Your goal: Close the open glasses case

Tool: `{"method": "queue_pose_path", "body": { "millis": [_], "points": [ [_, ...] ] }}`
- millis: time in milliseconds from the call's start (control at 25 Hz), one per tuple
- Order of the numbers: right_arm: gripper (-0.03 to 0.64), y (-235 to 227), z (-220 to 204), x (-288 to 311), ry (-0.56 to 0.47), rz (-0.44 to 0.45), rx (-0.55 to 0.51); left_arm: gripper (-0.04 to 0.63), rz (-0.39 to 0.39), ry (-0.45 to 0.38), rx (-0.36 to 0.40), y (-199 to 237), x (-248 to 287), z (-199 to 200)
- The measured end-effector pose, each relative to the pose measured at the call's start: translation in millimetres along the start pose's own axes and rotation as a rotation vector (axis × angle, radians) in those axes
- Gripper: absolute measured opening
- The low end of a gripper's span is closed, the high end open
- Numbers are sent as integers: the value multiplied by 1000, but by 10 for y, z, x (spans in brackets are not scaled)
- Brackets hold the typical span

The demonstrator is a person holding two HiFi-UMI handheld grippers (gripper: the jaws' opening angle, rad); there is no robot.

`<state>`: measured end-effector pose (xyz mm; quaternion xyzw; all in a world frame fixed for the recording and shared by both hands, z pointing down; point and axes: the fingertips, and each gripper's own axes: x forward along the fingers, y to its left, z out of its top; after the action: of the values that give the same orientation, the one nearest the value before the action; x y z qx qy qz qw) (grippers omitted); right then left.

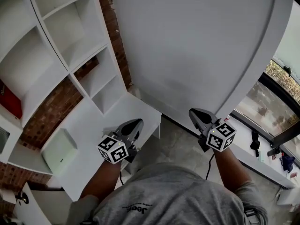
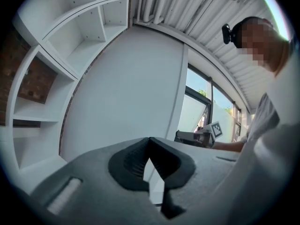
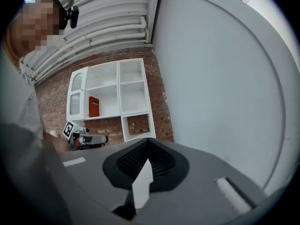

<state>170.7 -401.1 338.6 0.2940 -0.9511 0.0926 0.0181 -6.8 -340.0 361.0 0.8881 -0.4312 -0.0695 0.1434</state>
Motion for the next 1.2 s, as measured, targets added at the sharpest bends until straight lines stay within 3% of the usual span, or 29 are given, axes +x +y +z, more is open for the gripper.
{"method": "queue_pose_path", "body": {
  "millis": [320,800,920,1200],
  "points": [
    [9,13,22,232,-9,-84,26,-3,-89,33,25,313,57,127],
    [9,81,-39,449,19,-62,33,-3,-80,26,-26,520,-61,96],
    [9,90,-65,489,30,-49,35,168,-94,32,-15,517,-56,86],
    [9,102,-164,629,69,-8,44,236,-58,104,95,706,-170,-73]
  ]
}}
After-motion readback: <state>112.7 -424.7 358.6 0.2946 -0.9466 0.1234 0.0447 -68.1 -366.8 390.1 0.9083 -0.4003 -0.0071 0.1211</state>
